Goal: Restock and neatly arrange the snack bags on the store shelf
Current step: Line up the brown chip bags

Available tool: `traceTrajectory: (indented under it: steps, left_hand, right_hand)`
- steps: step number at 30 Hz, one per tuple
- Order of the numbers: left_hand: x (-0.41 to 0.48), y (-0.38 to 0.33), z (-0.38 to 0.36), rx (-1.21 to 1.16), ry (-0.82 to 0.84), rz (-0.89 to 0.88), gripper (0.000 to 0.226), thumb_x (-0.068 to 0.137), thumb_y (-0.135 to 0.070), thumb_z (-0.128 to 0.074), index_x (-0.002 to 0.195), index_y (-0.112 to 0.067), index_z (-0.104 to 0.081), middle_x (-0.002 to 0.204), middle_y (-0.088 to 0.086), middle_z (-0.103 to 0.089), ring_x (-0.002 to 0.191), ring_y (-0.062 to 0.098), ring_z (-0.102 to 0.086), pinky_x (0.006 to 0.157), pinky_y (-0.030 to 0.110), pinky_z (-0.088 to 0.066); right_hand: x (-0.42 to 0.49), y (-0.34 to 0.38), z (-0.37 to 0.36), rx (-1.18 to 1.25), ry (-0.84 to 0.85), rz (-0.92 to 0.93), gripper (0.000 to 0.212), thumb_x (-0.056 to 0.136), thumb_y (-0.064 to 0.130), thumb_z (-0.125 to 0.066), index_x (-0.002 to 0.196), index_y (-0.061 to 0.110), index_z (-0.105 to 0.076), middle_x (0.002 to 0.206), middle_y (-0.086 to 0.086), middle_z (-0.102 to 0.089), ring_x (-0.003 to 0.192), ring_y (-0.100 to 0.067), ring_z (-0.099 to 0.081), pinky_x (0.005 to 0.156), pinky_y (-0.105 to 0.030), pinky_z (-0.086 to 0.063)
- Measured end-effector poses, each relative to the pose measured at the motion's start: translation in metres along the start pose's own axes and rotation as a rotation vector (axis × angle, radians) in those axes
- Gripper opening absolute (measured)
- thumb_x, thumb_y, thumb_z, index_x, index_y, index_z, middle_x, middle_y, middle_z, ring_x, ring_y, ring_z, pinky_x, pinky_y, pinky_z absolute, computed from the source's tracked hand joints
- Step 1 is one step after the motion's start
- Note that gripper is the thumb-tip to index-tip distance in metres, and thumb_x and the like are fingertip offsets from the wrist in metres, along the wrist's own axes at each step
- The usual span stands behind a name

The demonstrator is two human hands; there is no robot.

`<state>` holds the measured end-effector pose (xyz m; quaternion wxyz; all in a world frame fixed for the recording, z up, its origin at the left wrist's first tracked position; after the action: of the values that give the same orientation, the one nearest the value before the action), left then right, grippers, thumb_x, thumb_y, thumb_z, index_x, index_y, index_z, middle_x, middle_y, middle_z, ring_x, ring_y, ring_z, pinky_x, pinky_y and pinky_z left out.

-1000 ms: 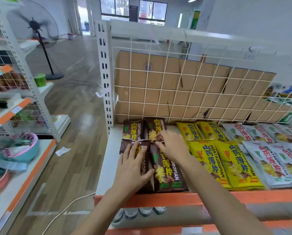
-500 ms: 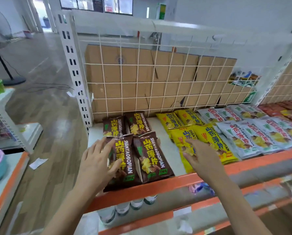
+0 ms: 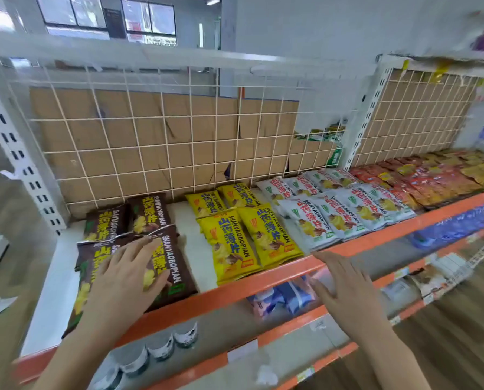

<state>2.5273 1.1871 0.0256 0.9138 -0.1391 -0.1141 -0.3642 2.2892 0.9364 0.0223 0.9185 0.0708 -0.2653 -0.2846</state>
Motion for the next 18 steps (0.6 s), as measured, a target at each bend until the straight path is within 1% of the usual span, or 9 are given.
traceTrajectory:
  steps: [2, 4, 7, 9, 11, 12, 13, 15, 18]
  left_hand:
    - [0.001, -0.027, 0.002, 0.003, -0.020, -0.008, 0.064, 0.076, -0.055, -0.034, 0.123, -0.019, -0.058, 0.121, 0.003, -0.061, 0.107, 0.031, -0.059, 0.083, 0.050, -0.048]
    - [0.001, -0.051, 0.000, -0.021, -0.038, -0.008, 0.063, 0.076, -0.055, -0.036, 0.123, -0.019, -0.057, 0.122, 0.004, -0.061, 0.108, 0.032, -0.058, 0.085, 0.049, -0.047]
    - [0.001, -0.085, -0.007, -0.069, -0.042, 0.015, 0.059, 0.074, -0.049, -0.050, 0.124, -0.018, -0.057, 0.121, 0.005, -0.060, 0.107, 0.033, -0.058, 0.086, 0.050, -0.045]
    - [0.003, -0.106, -0.012, -0.086, -0.047, 0.024, 0.055, 0.077, -0.046, -0.055, 0.124, -0.017, -0.057, 0.122, 0.006, -0.060, 0.108, 0.034, -0.057, 0.087, 0.052, -0.045]
    - [0.005, -0.128, -0.016, -0.111, -0.057, 0.018, 0.050, 0.081, -0.041, -0.065, 0.125, -0.017, -0.057, 0.122, 0.007, -0.059, 0.109, 0.036, -0.056, 0.088, 0.053, -0.044]
    - [0.006, -0.138, -0.019, -0.114, -0.068, 0.003, 0.050, 0.080, -0.037, -0.068, 0.124, -0.016, -0.057, 0.120, 0.009, -0.060, 0.107, 0.036, -0.056, 0.085, 0.053, -0.045]
    - [0.008, -0.149, -0.022, -0.111, -0.074, -0.016, 0.050, 0.079, -0.035, -0.070, 0.123, -0.015, -0.058, 0.118, 0.010, -0.061, 0.105, 0.037, -0.057, 0.083, 0.054, -0.046]
    - [0.013, -0.169, -0.028, -0.111, -0.066, -0.050, 0.051, 0.077, -0.034, -0.072, 0.122, -0.014, -0.058, 0.119, 0.009, -0.061, 0.105, 0.036, -0.057, 0.083, 0.054, -0.046]
    - [0.025, -0.198, -0.038, -0.126, -0.043, -0.096, 0.051, 0.078, -0.039, -0.067, 0.124, -0.018, -0.056, 0.122, 0.006, -0.060, 0.110, 0.035, -0.054, 0.087, 0.053, -0.043]
  right_hand:
    - [-0.009, -0.026, 0.017, 0.000, -0.022, -0.002, 0.042, 0.080, 0.043, -0.041, 0.115, 0.024, -0.053, 0.106, -0.001, -0.066, 0.094, -0.021, -0.062, 0.077, -0.030, -0.047]
    - [-0.018, -0.054, 0.030, 0.011, -0.017, -0.033, 0.045, 0.079, 0.042, -0.042, 0.116, 0.022, -0.055, 0.109, -0.002, -0.064, 0.094, -0.026, -0.064, 0.077, -0.038, -0.050]
    - [-0.029, -0.093, 0.047, -0.018, -0.020, -0.064, 0.043, 0.078, 0.039, -0.050, 0.116, 0.020, -0.057, 0.109, -0.002, -0.064, 0.094, -0.028, -0.065, 0.075, -0.040, -0.050]
    - [-0.037, -0.115, 0.058, -0.051, -0.026, -0.076, 0.042, 0.079, 0.042, -0.045, 0.115, 0.023, -0.053, 0.106, -0.001, -0.065, 0.090, -0.026, -0.066, 0.072, -0.038, -0.051]
    - [-0.047, -0.137, 0.065, -0.075, -0.018, -0.097, 0.043, 0.079, 0.044, -0.042, 0.117, 0.025, -0.051, 0.106, -0.001, -0.065, 0.092, -0.026, -0.065, 0.075, -0.039, -0.051]
    - [-0.052, -0.149, 0.067, -0.076, -0.004, -0.123, 0.044, 0.080, 0.044, -0.044, 0.118, 0.025, -0.052, 0.108, -0.001, -0.064, 0.096, -0.027, -0.064, 0.077, -0.040, -0.050]
    - [-0.056, -0.160, 0.070, -0.075, 0.004, -0.158, 0.042, 0.081, 0.043, -0.050, 0.119, 0.025, -0.053, 0.110, 0.000, -0.064, 0.099, -0.027, -0.063, 0.078, -0.041, -0.049]
    - [-0.063, -0.180, 0.075, -0.061, 0.009, -0.216, 0.040, 0.082, 0.034, -0.064, 0.119, 0.028, -0.051, 0.114, 0.001, -0.062, 0.103, -0.027, -0.061, 0.079, -0.041, -0.048]
    - [-0.067, -0.201, 0.084, -0.074, 0.009, -0.270, 0.038, 0.084, 0.035, -0.063, 0.119, 0.030, -0.052, 0.119, 0.005, -0.060, 0.107, -0.024, -0.060, 0.082, -0.041, -0.046]
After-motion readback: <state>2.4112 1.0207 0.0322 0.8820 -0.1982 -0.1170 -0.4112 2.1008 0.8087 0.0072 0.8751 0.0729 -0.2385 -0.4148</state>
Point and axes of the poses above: each hand's wrist, its own x-axis towards the middle knuckle, its own z-axis out of the back of the hand, y = z × x, the point moved 6 cm from there along x, towards the middle knuckle
